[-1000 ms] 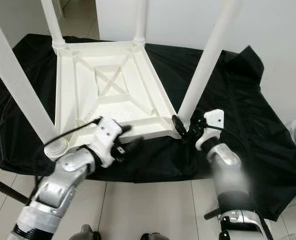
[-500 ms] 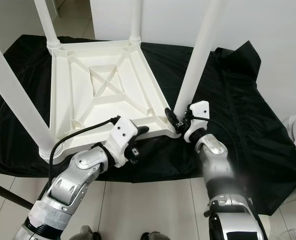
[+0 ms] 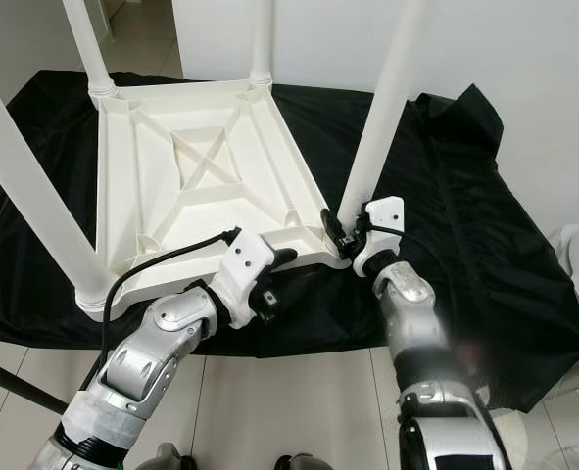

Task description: Building children table

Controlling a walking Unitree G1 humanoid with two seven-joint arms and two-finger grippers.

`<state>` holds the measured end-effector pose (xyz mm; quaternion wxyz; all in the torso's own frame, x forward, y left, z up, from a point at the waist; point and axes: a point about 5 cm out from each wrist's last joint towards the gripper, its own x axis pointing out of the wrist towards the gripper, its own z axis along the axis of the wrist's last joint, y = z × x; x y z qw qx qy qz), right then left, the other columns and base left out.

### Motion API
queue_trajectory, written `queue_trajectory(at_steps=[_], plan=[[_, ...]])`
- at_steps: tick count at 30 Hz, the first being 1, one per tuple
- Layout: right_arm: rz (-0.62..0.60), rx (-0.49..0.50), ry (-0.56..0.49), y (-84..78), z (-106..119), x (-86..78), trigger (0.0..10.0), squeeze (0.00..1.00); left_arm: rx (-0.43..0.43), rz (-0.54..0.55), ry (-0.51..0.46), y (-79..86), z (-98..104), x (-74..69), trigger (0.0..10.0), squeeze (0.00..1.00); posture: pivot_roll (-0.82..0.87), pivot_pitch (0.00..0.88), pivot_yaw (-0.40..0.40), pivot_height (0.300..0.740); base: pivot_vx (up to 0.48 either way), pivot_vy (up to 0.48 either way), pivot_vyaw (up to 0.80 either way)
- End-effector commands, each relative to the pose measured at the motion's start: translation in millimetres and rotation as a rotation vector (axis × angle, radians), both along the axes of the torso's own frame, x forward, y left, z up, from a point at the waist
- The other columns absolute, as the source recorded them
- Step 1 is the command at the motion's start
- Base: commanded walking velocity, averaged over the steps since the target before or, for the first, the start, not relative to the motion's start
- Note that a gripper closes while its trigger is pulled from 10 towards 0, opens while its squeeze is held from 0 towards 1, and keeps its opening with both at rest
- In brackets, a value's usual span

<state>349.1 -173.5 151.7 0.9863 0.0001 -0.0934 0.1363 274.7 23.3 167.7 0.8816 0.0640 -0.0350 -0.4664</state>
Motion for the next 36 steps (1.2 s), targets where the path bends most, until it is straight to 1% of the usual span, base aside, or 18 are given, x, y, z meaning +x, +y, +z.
queue_trajectory(at_steps=[1, 2, 3, 4, 5, 6, 7, 8, 13, 20, 21, 22, 23, 28, 33, 34, 35, 36], plan=[[-0.05, 0.007, 0.067, -5.0, -13, -2.7, 10.0, 0.0, 0.016, -0.01, 0.011, -2.1, -3, -0.6, 10.0, 0.0, -0.03, 0.089, -0.05, 0.74, 0.0, 0.0, 0.0], [-0.178, 0.083, 0.097, -3.4, -16, -6.4, 10.0, 0.0, 0.013, 0.005, 0.018, 0.0, -3, 1.8, 10.0, 0.0, -0.03, 0.088, -0.046, 0.74, 0.0, 0.0, 0.0], [-0.178, 0.083, 0.097, -3.4, -16, -6.4, 10.0, 0.0, 0.013, 0.005, 0.018, 0.0, -3, 1.8, 10.0, 0.0, -0.03, 0.088, -0.046, 0.74, 0.0, 0.0, 0.0], [-0.33, 0.163, 0.12, -0.9, -20, -12.5, 10.0, 0.0, 0.007, 0.021, 0.018, 1.9, -3, 4.4, 10.0, 0.0, -0.04, 0.09, -0.044, 0.74, 0.0, 0.0, 0.0], [-0.33, 0.163, 0.12, -0.9, -20, -12.5, 10.0, 0.0, 0.007, 0.021, 0.018, 1.9, -3, 4.4, 10.0, 0.0, -0.04, 0.09, -0.044, 0.74, 0.0, 0.0, 0.0], [-0.471, 0.223, 0.144, 5.5, -25, -19.6, 10.0, 0.0, 0.003, 0.031, 0.022, 3.3, -2, 6.8, 10.0, 0.0, -0.05, 0.093, -0.037, 0.74, 0.0, 0.0, 0.0], [-0.471, 0.223, 0.144, 5.5, -25, -19.6, 10.0, 0.0, 0.003, 0.031, 0.022, 3.3, -2, 6.8, 10.0, 0.0, -0.05, 0.093, -0.037, 0.74, 0.0, 0.0, 0.0], [-0.594, 0.312, 0.187, 18.7, -32, -27.9, 10.0, 0.0, -0.002, 0.04, 0.025, 4.3, -2, 8.7, 10.0, 0.0, -0.05, 0.096, -0.035, 0.74, 0.0, 0.0, 0.0], [-0.568, 0.309, 0.189, 29.6, -32, -28.6, 10.0, 0.0, -0.002, 0.05, 0.025, 5.6, -2, 10.1, 10.0, 0.0, -0.05, 0.096, -0.037, 0.74, 0.0, 0.0, 0.0], [-0.566, 0.294, 0.191, 29.6, -30, -31.8, 10.0, 0.0, -0.003, 0.063, 0.023, 7.9, -2, 10.9, 10.0, 0.0, -0.05, 0.094, -0.042, 0.74, 0.0, 0.0, 0.0], [-0.54, 0.304, 0.18, 30.4, -28, -32.4, 10.0, 0.2, -0.005, 0.067, 0.025, 8.4, -2, 10.8, 10.0, 0.0, -0.05, 0.093, -0.043, 0.74, 0.0, 0.0, 0.0], [-0.54, 0.304, 0.18, 30.4, -28, -32.4, 10.0, 0.2, -0.005, 0.067, 0.025, 8.4, -2, 10.8, 10.0, 0.0, -0.05, 0.093, -0.043, 0.74, 0.0, 0.0, 0.0], [-0.501, 0.326, 0.164, 31.0, -25, -32.8, 10.0, 1.0, -0.005, 0.07, 0.023, 8.5, -2, 10.5, 10.0, 0.0, -0.04, 0.092, -0.045, 0.74, 0.0, 0.0, 0.0], [-0.47, 0.341, 0.118, 28.4, -17, -36.4, 10.0, 1.0, -0.007, 0.076, 0.02, 8.5, -2, 10.4, 10.0, 0.0, -0.04, 0.087, -0.049, 0.74, 0.0, 0.0, 0.0], [-0.399, 0.267, 0.061, 16.6, -12, -37.9, 10.0, 0.95, -0.008, 0.087, 0.007, 10.1, -1, 11.2, 10.0, 0.0, -0.03, 0.078, -0.056, 0.74, 0.0, 0.0, 0.0], [-0.364, 0.256, 0.049, 14.0, -11, -38.6, 10.0, 0.43, -0.008, 0.089, 0.005, 10.4, 0, 11.3, 10.0, 0.0, -0.03, 0.077, -0.058, 0.74, 0.0, 0.0, 0.0], [-0.364, 0.256, 0.049, 14.0, -11, -38.6, 10.0, 0.43, -0.008, 0.089, 0.005, 10.4, 0, 11.3, 10.0, 0.0, -0.03, 0.077, -0.058, 0.74, 0.0, 0.0, 0.0], [-0.331, 0.236, 0.034, 11.1, -10, -39.6, 10.0, 0.0, -0.008, 0.09, 0.001, 10.7, 0, 11.5, 10.0, 0.0, -0.02, 0.074, -0.063, 0.74, 0.0, 0.0, 0.0]])
